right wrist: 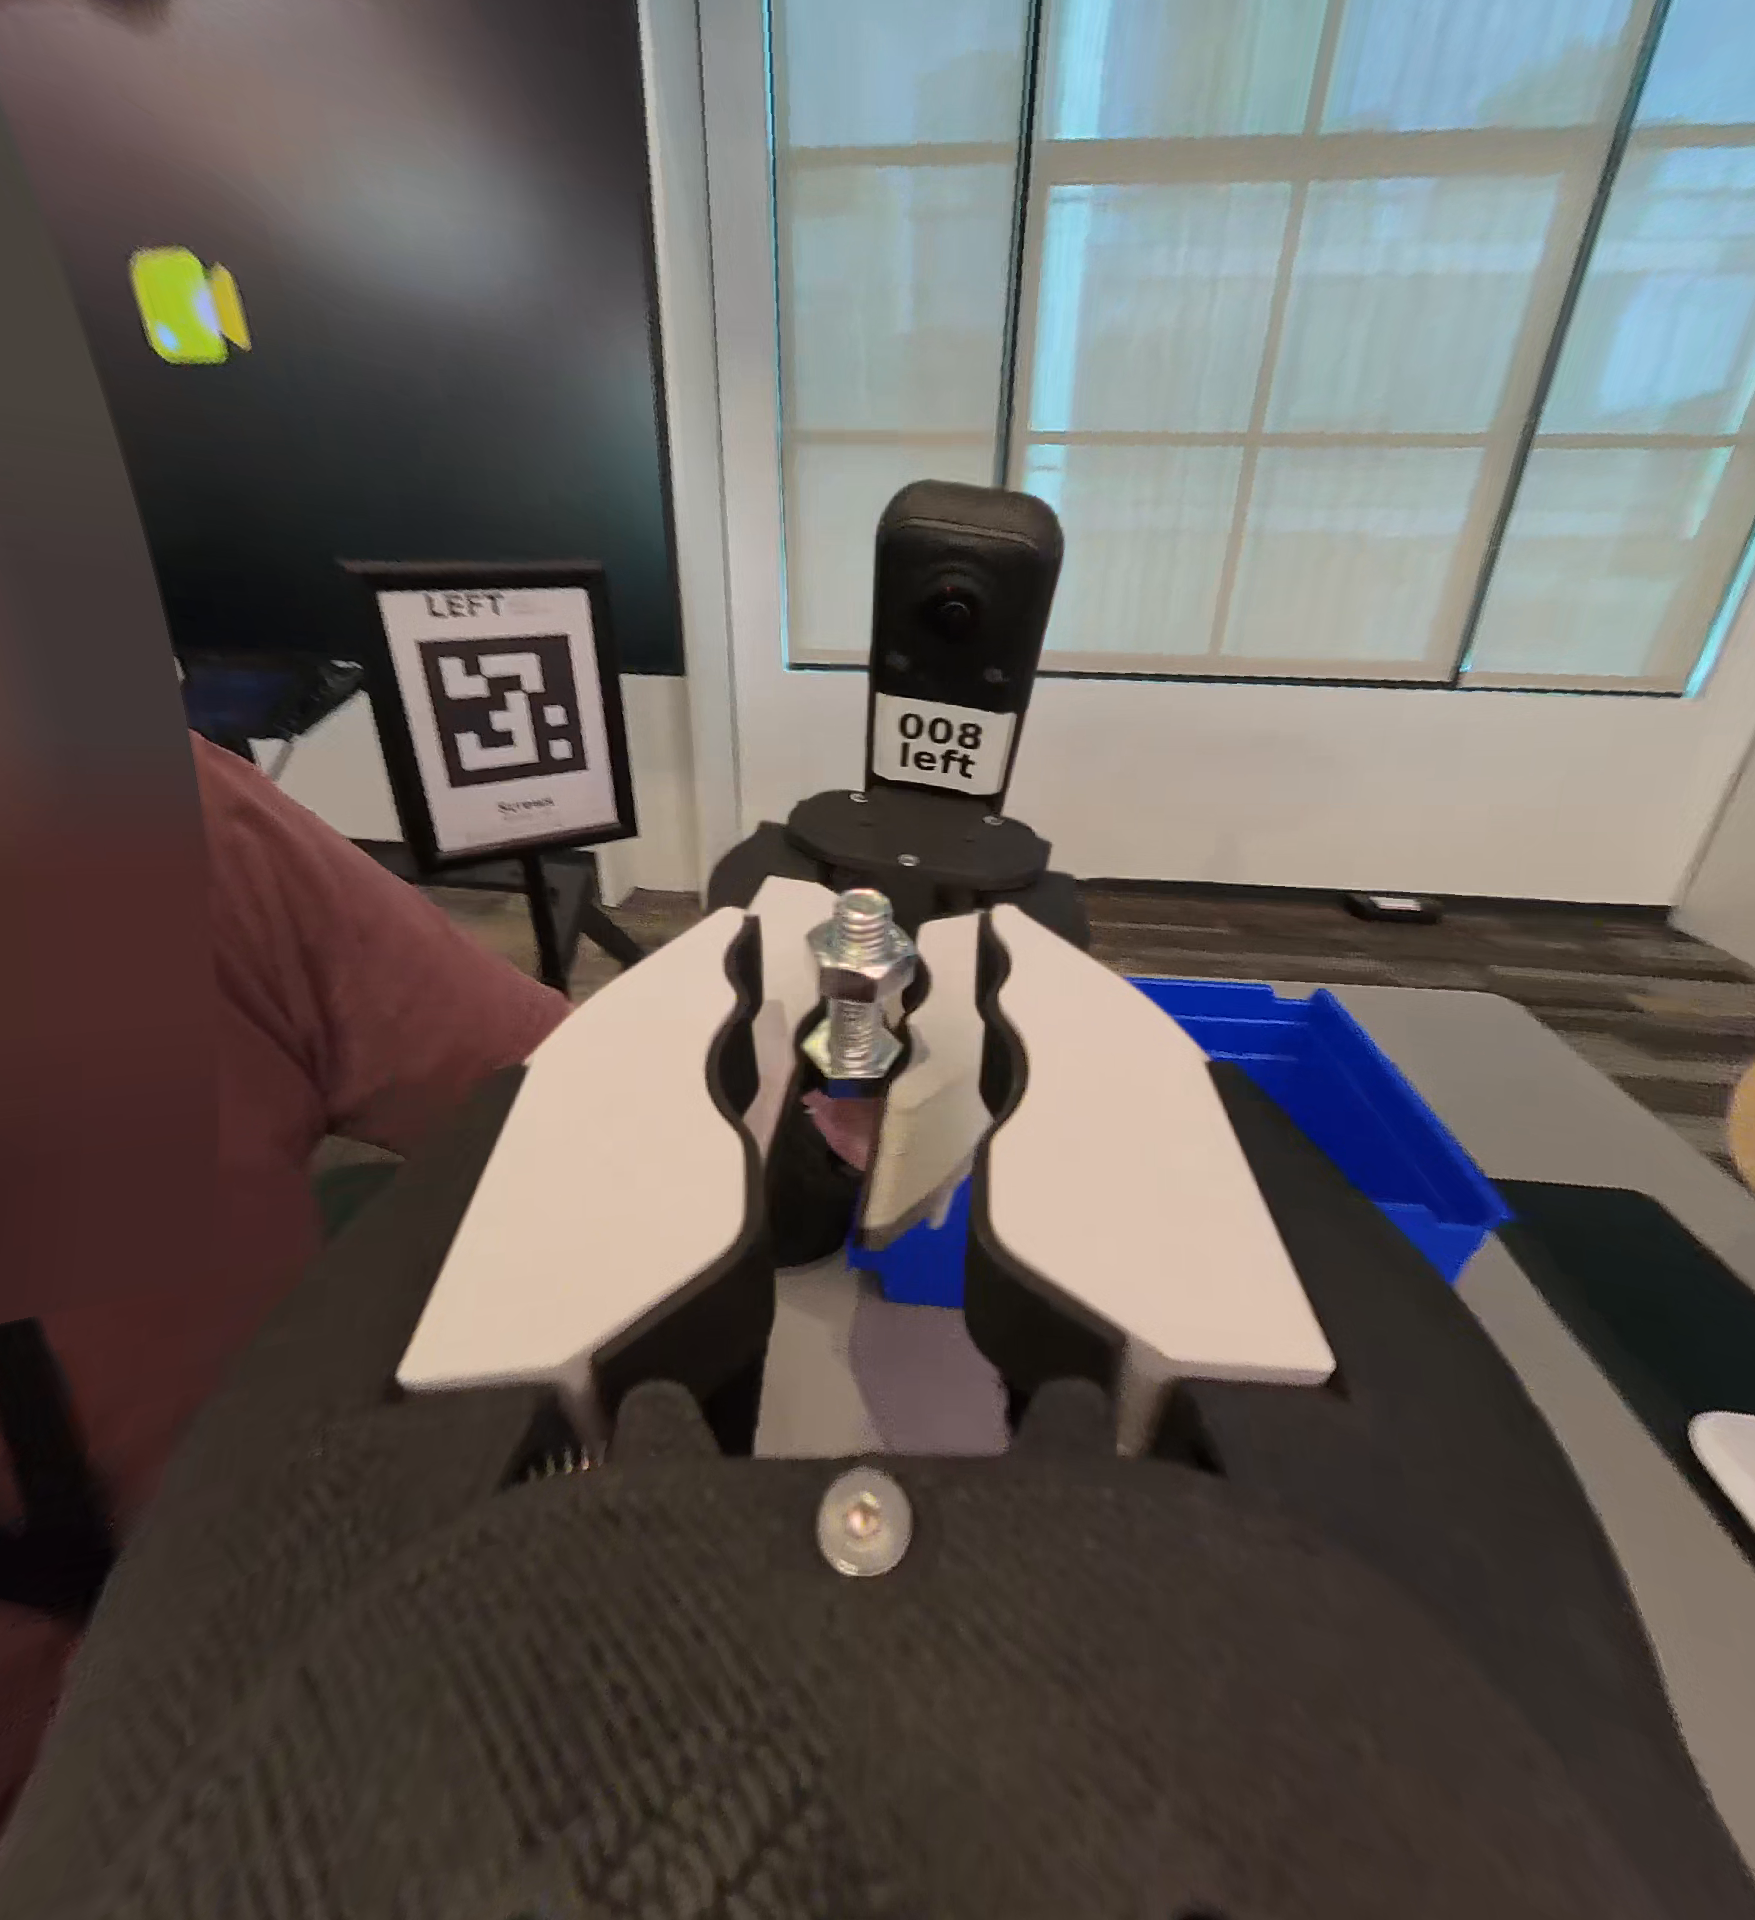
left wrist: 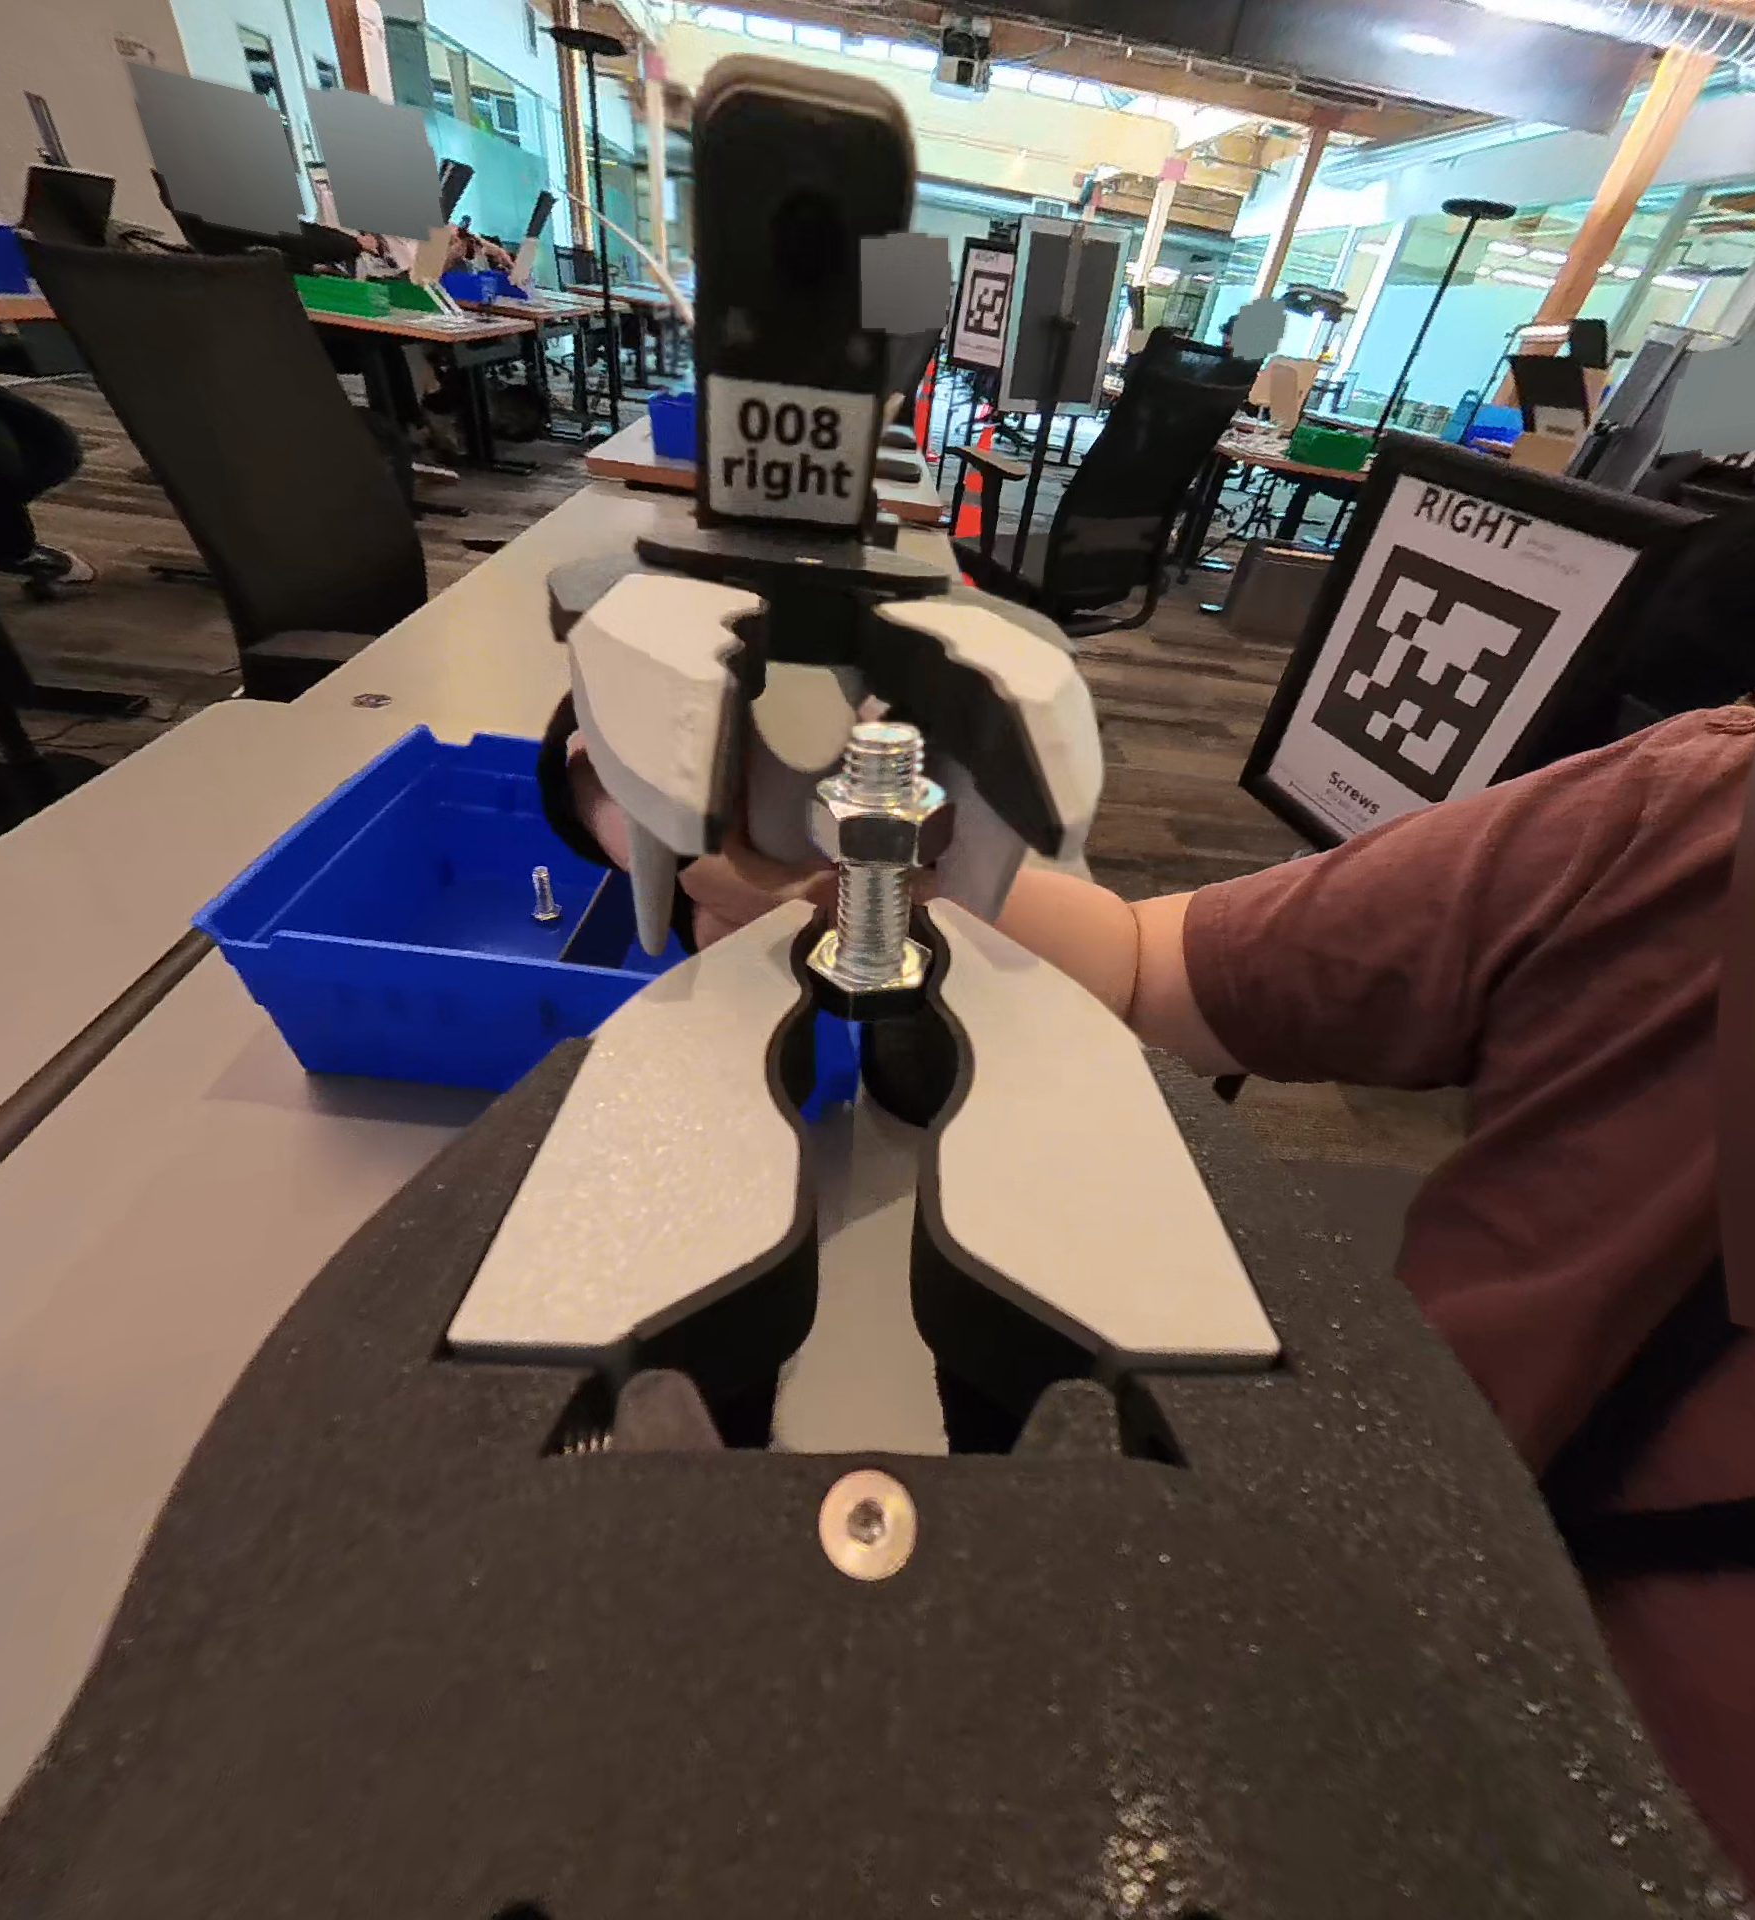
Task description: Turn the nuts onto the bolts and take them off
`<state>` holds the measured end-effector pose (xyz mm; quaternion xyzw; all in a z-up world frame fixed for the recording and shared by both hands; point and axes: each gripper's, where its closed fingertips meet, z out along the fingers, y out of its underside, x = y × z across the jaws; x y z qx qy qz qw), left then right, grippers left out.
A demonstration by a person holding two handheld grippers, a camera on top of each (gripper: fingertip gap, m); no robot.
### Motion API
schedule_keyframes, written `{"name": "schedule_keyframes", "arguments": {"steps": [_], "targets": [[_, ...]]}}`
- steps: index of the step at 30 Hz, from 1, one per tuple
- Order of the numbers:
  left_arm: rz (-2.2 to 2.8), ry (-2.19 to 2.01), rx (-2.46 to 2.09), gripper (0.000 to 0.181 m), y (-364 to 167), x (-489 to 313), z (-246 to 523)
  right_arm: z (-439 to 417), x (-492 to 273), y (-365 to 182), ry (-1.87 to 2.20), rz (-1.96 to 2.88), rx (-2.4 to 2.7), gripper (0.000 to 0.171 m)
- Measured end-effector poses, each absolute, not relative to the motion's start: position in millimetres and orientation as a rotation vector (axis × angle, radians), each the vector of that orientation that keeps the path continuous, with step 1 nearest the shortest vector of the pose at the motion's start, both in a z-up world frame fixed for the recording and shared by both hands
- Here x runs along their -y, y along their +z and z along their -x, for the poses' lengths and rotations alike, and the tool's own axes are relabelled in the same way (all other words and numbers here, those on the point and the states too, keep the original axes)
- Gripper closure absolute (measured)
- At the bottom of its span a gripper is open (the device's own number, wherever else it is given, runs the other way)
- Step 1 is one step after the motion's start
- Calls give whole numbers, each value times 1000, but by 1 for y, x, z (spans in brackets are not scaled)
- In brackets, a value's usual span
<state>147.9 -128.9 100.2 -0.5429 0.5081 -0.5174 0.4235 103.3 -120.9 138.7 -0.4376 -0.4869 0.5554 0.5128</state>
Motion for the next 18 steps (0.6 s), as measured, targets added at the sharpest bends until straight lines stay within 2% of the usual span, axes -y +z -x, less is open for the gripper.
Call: {"name": "schedule_keyframes", "arguments": {"steps": [3, 4, 6, 10, 14, 15, 18], "targets": [[1320, -1364, -1299, 167, 104, 140, -150, -112, 116, 140, 1351, 1054, 1170, 127], [1312, -1385, -1288, 167, 107, 141, -149, -119, 110, 142, 1392, 1065, 1134, 134], [1303, -1426, -1288, 167, 111, 144, -146, -127, 103, 147, 1455, 1067, 1079, 136], [1319, -1386, -1280, 167, 107, 140, -147, -110, 131, 144, 1417, 1033, 1203, 130], [1282, -1410, -1315, 167, 108, 148, -150, -112, 121, 138, 1370, 1062, 1197, 129], [1282, -1407, -1313, 167, 109, 148, -149, -118, 111, 139, 1409, 1086, 1152, 139], [1281, -1389, -1312, 167, 111, 148, -147, -124, 111, 144, 1528, 1082, 1127, 139]]}}
